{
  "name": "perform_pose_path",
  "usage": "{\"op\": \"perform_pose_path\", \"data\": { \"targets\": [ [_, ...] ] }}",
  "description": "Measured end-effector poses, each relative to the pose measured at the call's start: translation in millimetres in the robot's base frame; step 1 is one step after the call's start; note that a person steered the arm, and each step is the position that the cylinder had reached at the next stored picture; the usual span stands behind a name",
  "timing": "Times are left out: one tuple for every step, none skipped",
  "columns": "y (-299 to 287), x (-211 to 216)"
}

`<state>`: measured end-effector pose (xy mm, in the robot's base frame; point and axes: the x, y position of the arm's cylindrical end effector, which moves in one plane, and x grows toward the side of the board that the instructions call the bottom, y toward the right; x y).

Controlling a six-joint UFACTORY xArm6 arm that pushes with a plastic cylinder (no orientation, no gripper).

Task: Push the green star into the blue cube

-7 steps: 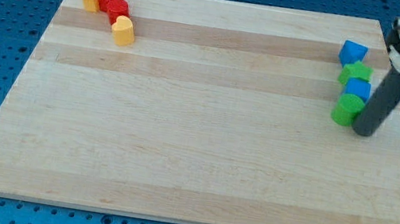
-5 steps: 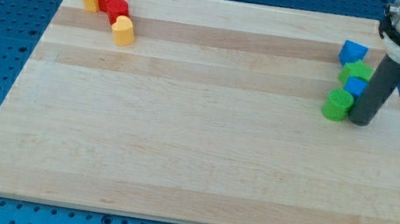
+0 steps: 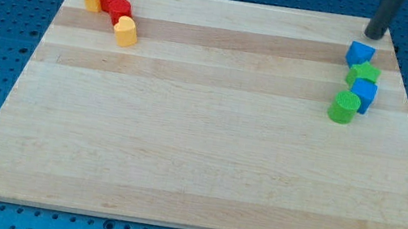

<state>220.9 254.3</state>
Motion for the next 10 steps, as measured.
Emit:
{"op": "perform_pose_path", "data": {
  "targets": [
    [-16,-15],
    [-21,-9],
    [-21,0],
    [-21,14],
    [-21,31],
    [-22,53],
    [-25,78],
    [-29,102],
    [-30,116],
    [-30,121]
  ]
}}
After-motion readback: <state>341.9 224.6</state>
